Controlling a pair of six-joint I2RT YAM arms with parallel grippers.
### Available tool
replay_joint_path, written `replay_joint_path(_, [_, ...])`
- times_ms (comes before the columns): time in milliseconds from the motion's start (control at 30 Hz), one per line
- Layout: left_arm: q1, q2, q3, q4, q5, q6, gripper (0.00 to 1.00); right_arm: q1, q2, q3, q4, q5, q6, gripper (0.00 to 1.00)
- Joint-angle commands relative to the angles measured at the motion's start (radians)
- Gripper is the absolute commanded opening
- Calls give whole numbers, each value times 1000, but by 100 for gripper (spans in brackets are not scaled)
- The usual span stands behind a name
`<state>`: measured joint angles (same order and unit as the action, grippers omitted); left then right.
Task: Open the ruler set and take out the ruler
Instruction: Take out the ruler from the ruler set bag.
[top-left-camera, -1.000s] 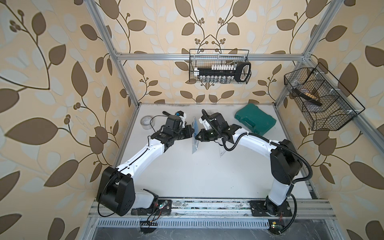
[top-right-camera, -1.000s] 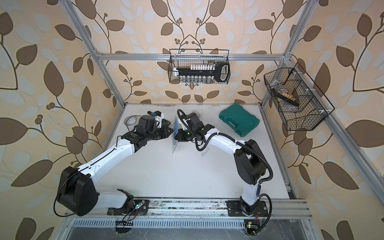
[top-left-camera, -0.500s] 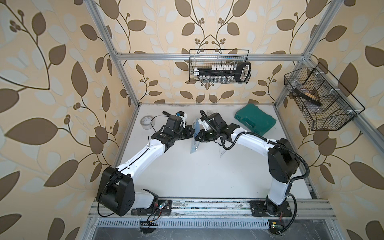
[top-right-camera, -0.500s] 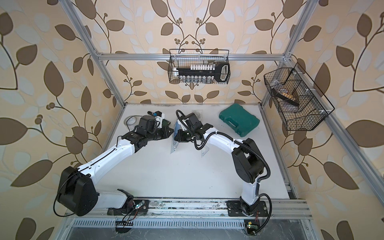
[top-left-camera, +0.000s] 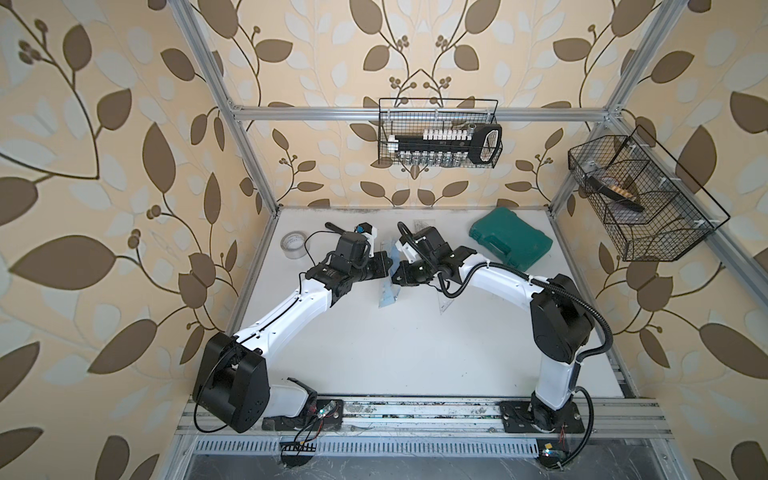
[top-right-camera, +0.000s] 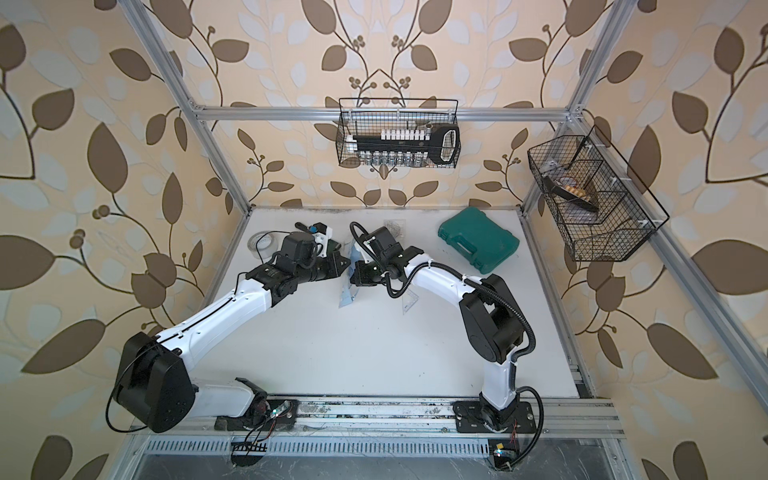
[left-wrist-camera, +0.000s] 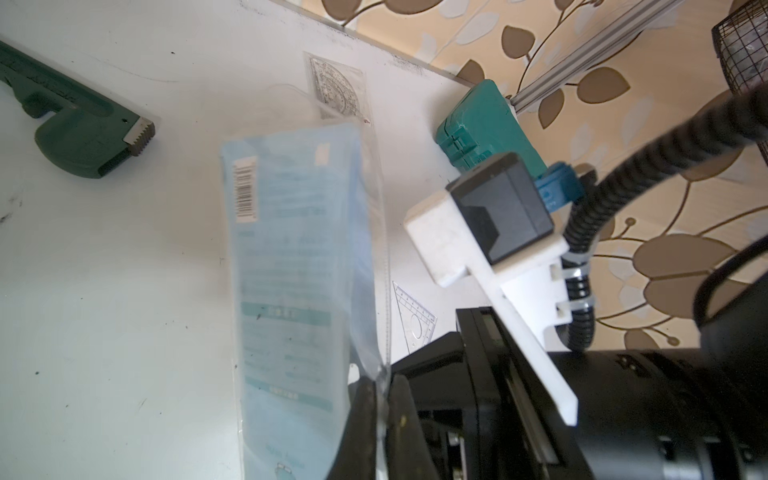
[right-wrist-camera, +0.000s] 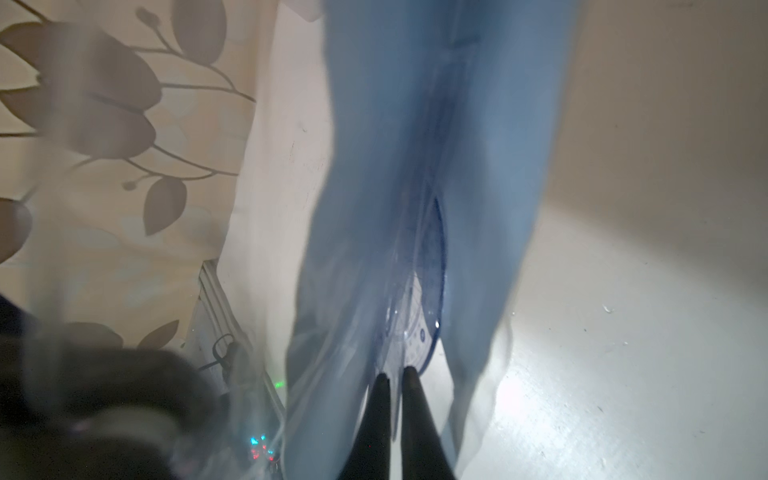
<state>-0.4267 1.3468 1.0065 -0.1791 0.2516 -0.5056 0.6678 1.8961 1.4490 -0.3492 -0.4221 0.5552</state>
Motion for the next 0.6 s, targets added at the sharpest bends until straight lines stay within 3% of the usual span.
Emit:
replay_joint_path(0, [-9, -3, 36, 49, -30, -12, 0, 6, 1, 32, -21, 16, -16, 3])
replay_joint_path(567, [-15, 84, 27, 92, -77, -36, 0, -57, -119, 51, -117, 148, -72, 0])
